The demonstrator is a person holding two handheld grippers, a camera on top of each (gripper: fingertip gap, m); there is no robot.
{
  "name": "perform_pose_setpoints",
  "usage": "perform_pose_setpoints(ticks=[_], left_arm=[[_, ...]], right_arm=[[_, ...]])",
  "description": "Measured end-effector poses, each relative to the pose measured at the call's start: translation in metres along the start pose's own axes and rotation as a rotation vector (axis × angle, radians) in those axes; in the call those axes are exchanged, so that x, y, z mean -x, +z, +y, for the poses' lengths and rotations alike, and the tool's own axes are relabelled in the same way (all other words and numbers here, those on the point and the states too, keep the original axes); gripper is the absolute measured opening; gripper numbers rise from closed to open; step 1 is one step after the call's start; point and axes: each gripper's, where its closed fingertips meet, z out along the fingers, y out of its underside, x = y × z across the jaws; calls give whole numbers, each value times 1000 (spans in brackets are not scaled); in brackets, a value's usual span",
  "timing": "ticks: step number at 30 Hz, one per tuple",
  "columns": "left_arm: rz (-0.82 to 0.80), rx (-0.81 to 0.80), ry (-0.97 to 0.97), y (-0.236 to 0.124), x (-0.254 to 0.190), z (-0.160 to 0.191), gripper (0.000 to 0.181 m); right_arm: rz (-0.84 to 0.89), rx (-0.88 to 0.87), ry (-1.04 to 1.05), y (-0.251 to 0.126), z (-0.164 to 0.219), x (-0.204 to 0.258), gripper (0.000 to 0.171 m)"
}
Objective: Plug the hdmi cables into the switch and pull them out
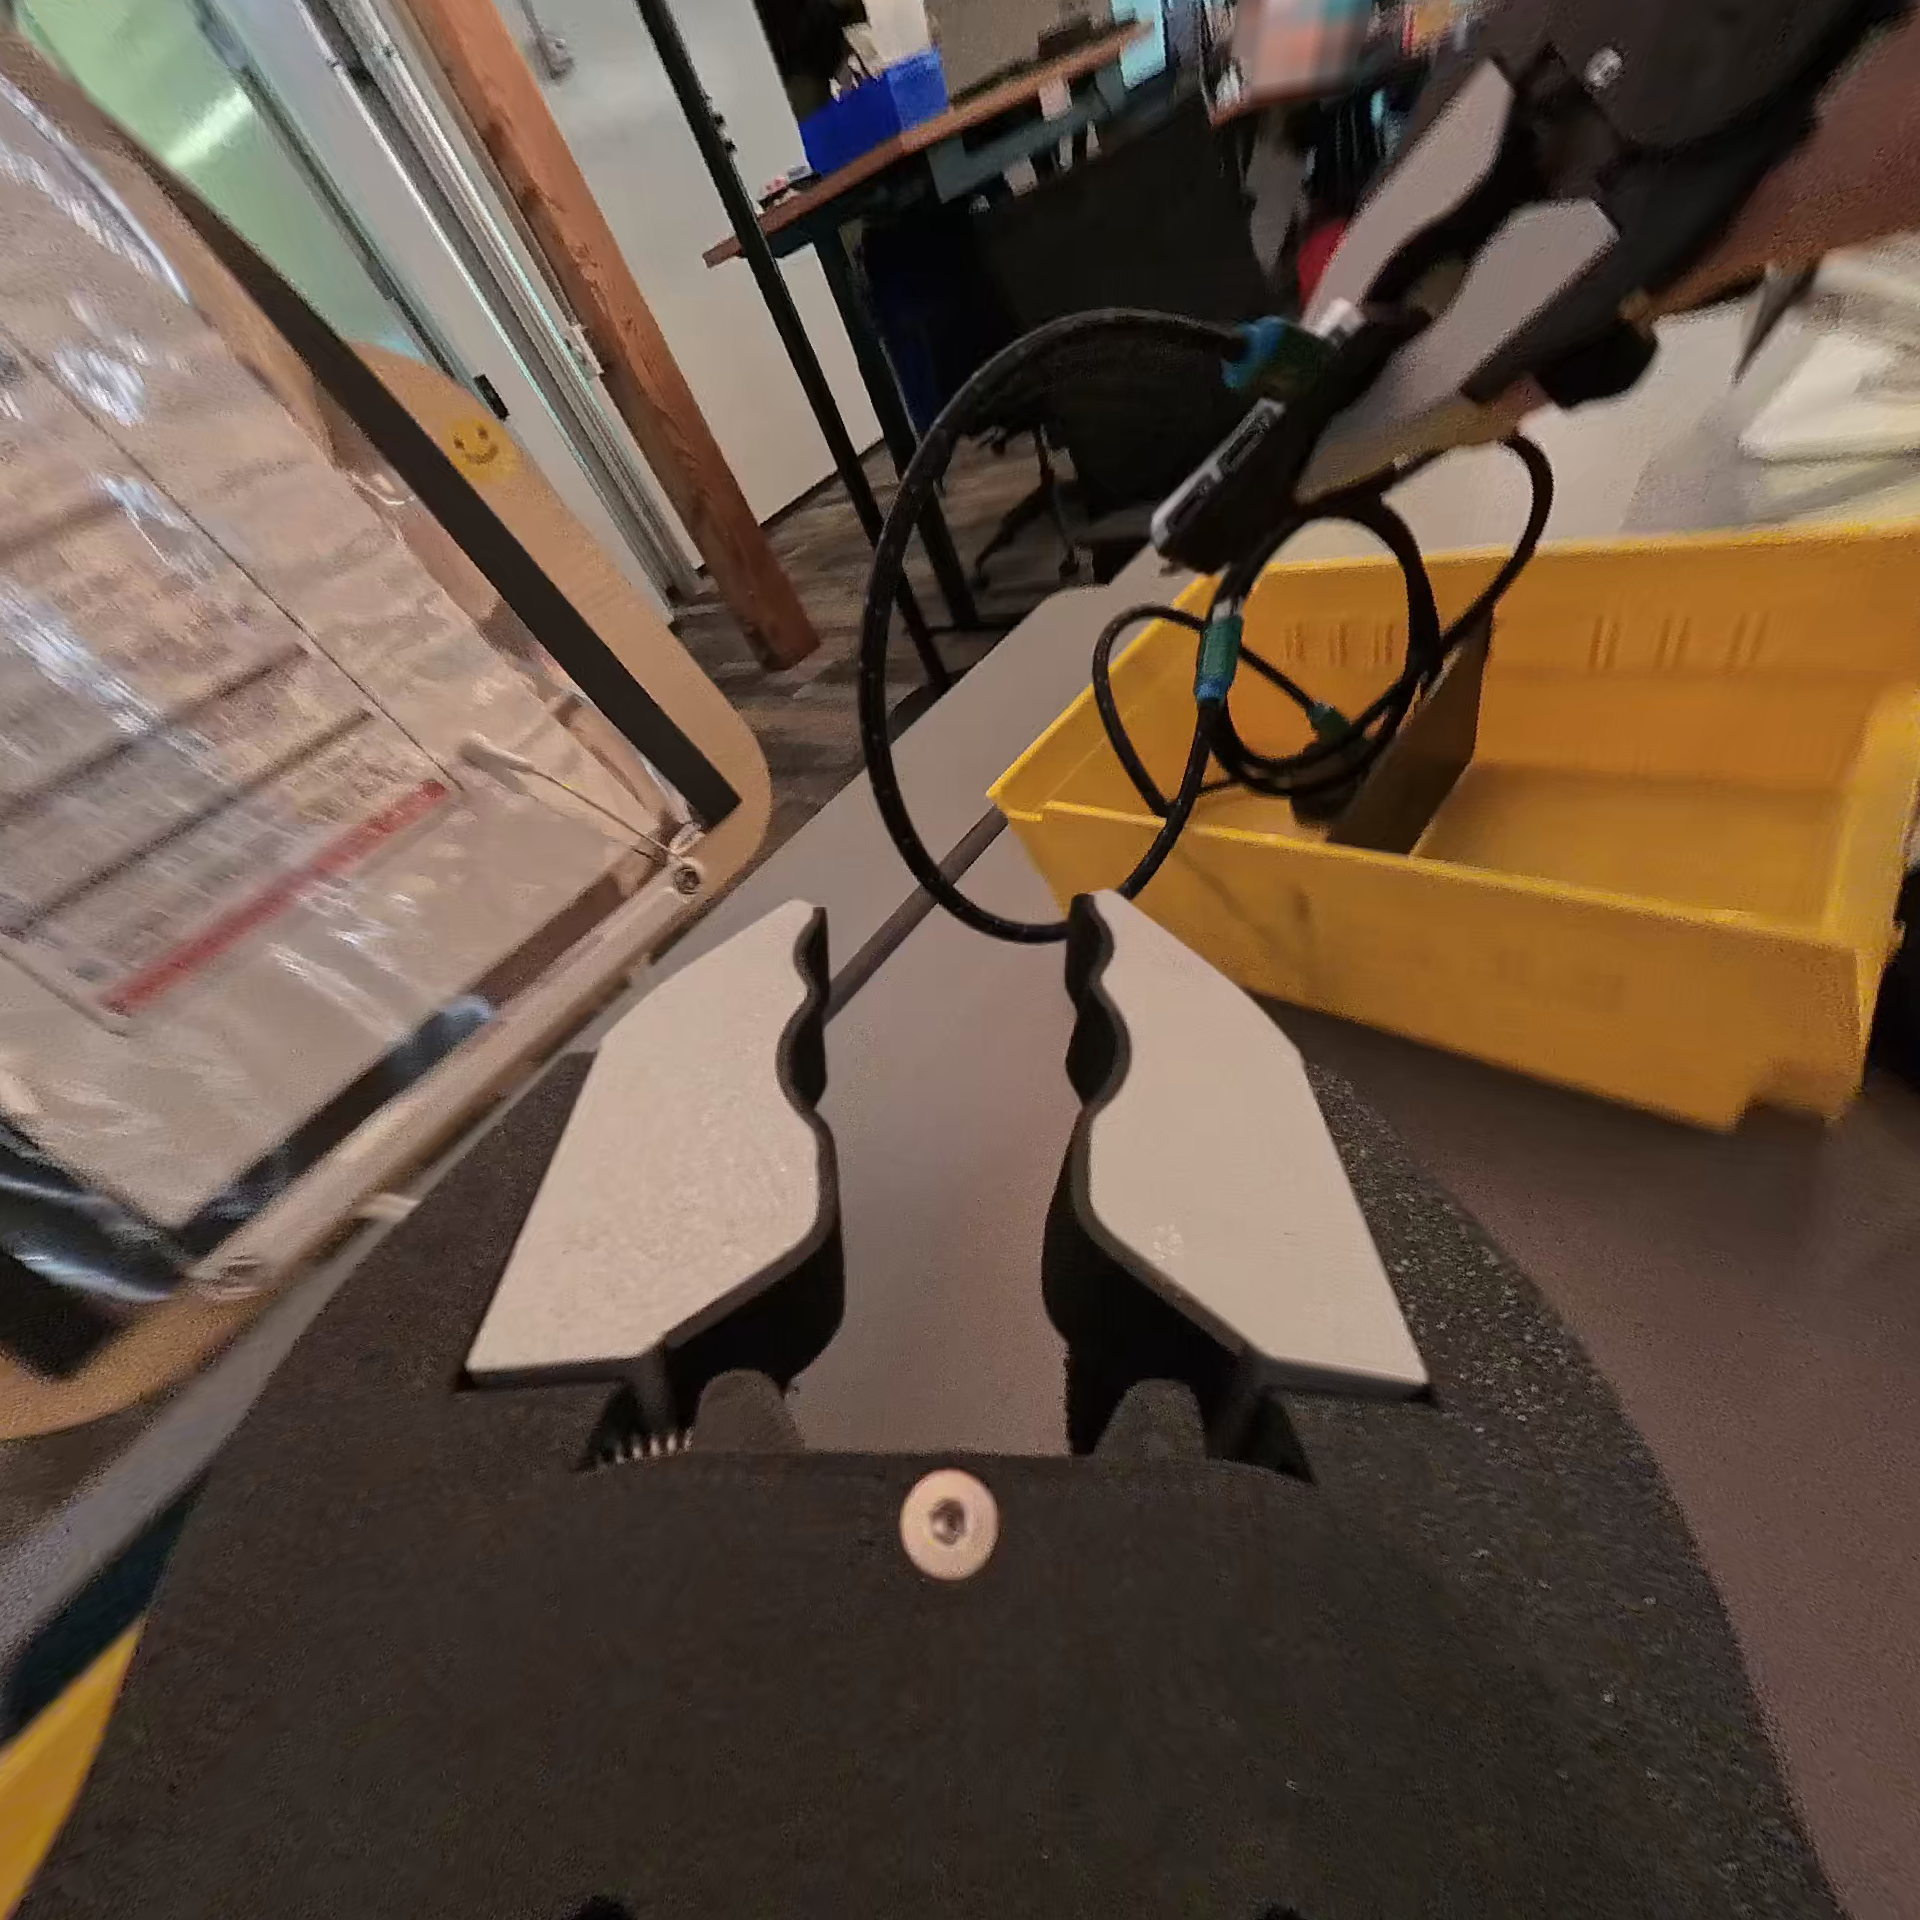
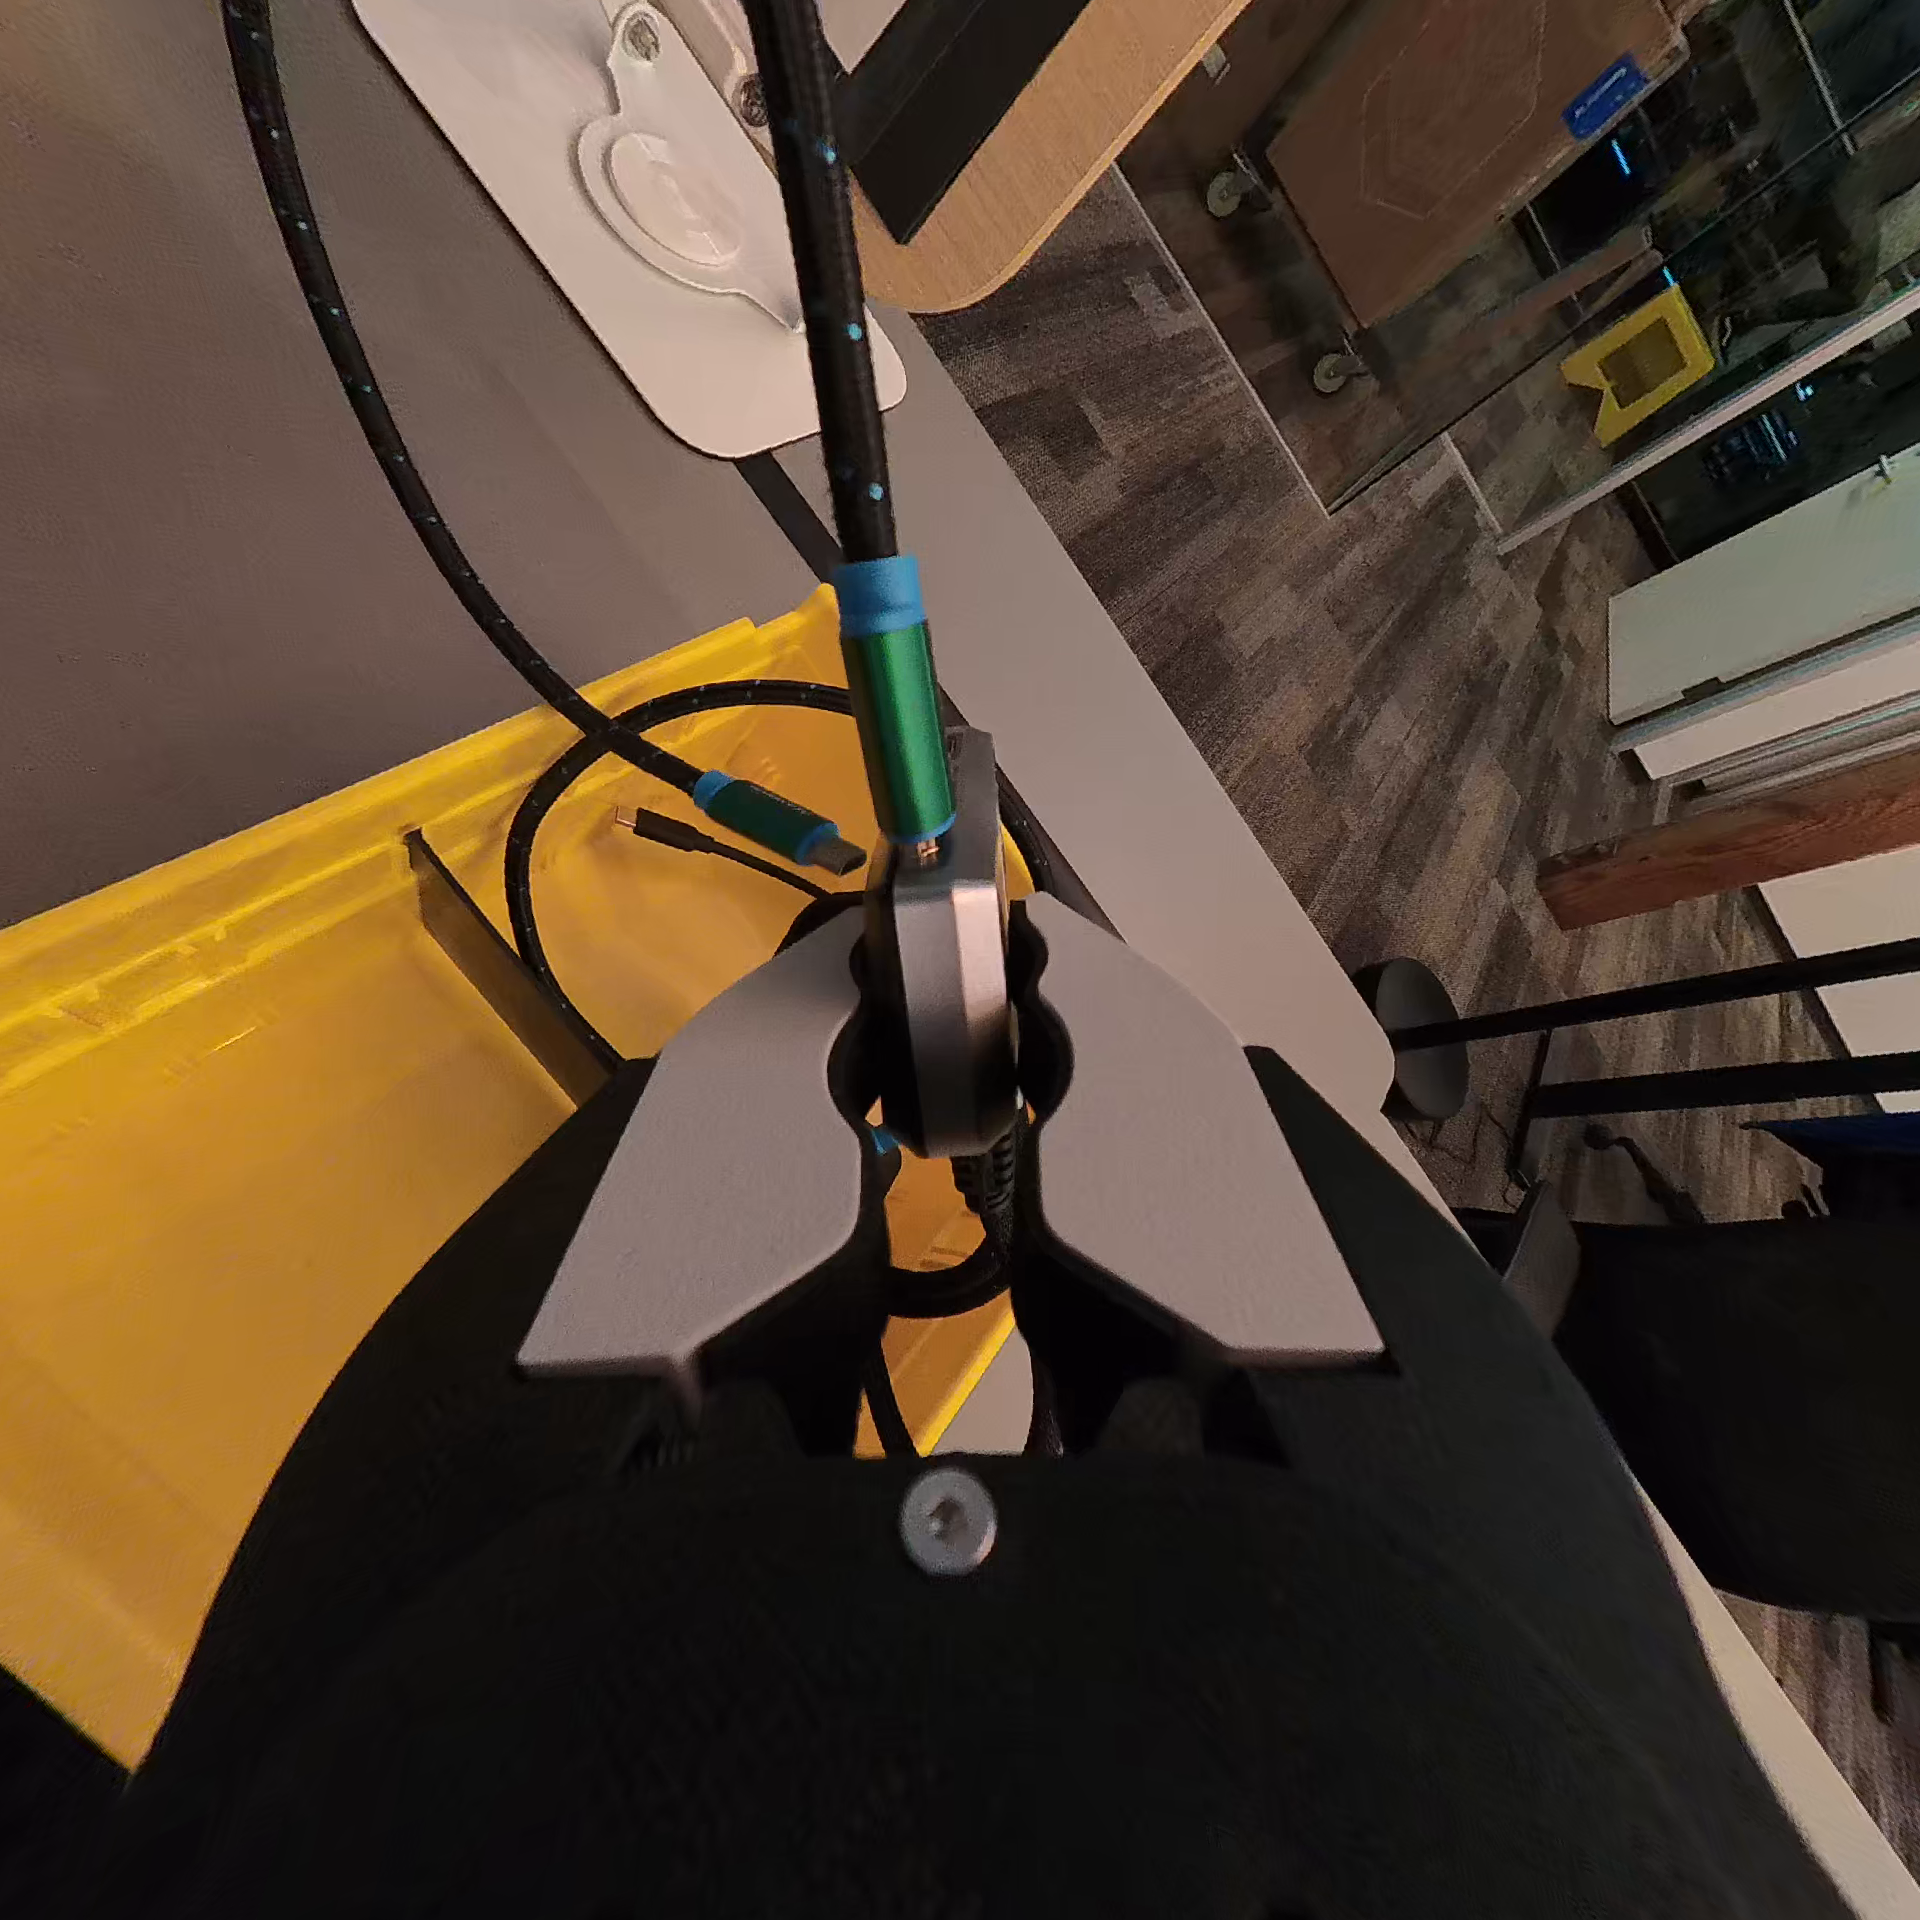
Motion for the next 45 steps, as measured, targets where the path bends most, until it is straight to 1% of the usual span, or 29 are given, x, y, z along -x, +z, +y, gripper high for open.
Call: perform_pose_setpoints(ticks=[2,5,9,11,13,15,17,20,23,26,28,30,32,34,37,39,41,43,45], left_arm=[[-12,-25,-111,21,2,13,40],[-12,33,-201,48,2,38,36],[9,19,-344,77,-1,48,35],[1,49,-343,88,0,54,35],[-6,55,-327,96,0,56,30],[30,44,-328,103,-5,53,11],[35,63,-305,106,-4,54,11],[37,23,-266,107,0,45,9],[63,-32,-152,109,-4,27,9],[109,5,-38,115,-16,18,10],[129,73,20,125,-25,22,10],[147,107,57,133,-37,25,10],[145,88,68,137,-42,21,9],[176,86,45,136,-46,19,8],[164,74,74,134,-45,16,8],[132,79,130,135,-39,16,9],[99,61,197,135,-31,13,8],[132,31,282,134,-33,9,7],[208,10,339,131,-41,7,7]], right_arm=[[1,3,0,1,0,0,23],[-1,7,-10,1,0,0,23],[-2,13,-16,2,-1,1,23],[-9,12,-20,3,-1,2,22],[-14,10,-27,3,-1,3,22],[-29,3,-27,2,-2,4,22],[-49,-13,-27,1,-3,7,22],[-113,-56,-43,-7,-5,16,22],[-84,-80,-49,-16,-6,9,22],[-65,-86,-81,-17,-5,7,22],[-73,-66,-90,-12,-3,10,22],[-59,-12,-96,-3,3,9,22],[-8,46,-102,3,11,1,22],[-3,69,-94,5,15,-1,23],[-4,56,-115,5,13,0,23],[-15,37,-185,2,13,4,23],[-93,-21,-201,-5,11,16,23],[-162,-79,-169,-14,9,23,24],[-159,-104,-163,-19,10,20,24]])
